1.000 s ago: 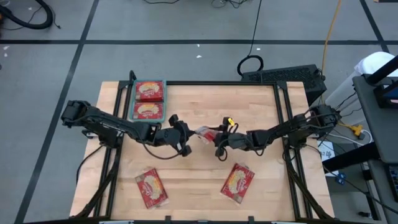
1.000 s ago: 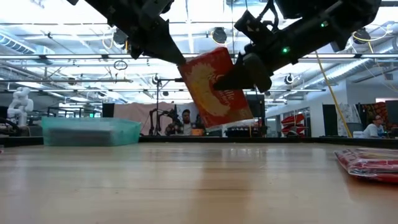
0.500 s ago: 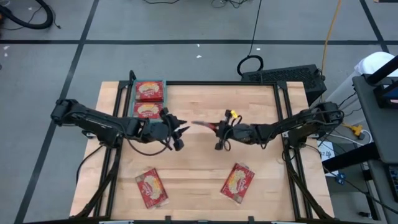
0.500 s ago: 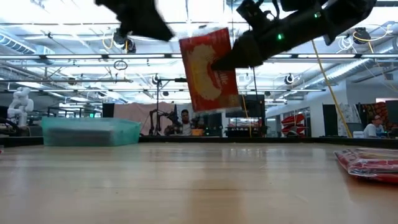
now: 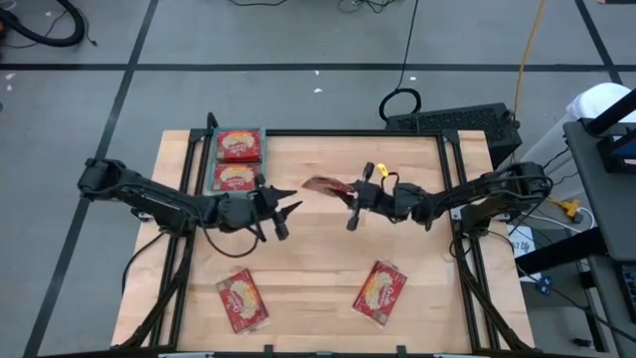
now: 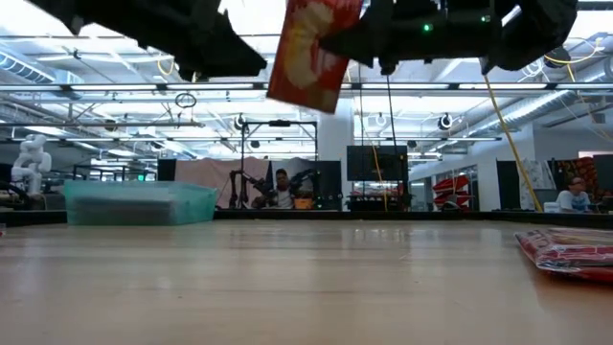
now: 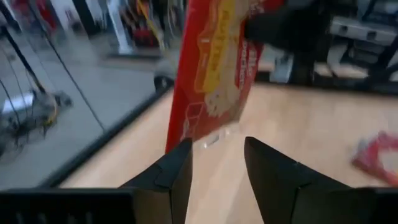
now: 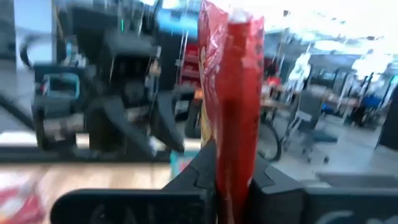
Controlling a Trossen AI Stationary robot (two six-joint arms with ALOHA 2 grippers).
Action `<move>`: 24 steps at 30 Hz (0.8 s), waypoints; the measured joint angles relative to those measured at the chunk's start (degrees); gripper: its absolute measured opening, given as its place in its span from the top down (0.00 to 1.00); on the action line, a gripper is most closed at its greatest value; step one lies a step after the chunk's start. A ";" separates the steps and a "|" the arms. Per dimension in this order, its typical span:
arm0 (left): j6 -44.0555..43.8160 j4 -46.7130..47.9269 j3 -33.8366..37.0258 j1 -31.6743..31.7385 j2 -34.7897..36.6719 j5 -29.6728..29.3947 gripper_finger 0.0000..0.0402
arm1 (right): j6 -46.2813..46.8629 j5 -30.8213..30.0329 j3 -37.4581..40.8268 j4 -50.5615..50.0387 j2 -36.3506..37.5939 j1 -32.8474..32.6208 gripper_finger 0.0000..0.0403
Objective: Sort popcorn bags into baskets
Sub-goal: Put the popcorn bag into the blue bin
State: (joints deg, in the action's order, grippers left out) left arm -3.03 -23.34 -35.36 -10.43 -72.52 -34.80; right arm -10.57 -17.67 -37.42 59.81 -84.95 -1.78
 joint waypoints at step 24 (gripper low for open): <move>10.35 -16.96 4.88 12.32 1.64 30.31 0.68 | 2.79 15.02 -0.01 8.31 -1.99 4.44 0.96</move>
State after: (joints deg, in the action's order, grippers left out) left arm 7.31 -40.30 -30.48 1.90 -70.87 -4.49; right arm -7.78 -2.66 -37.43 68.12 -86.94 2.66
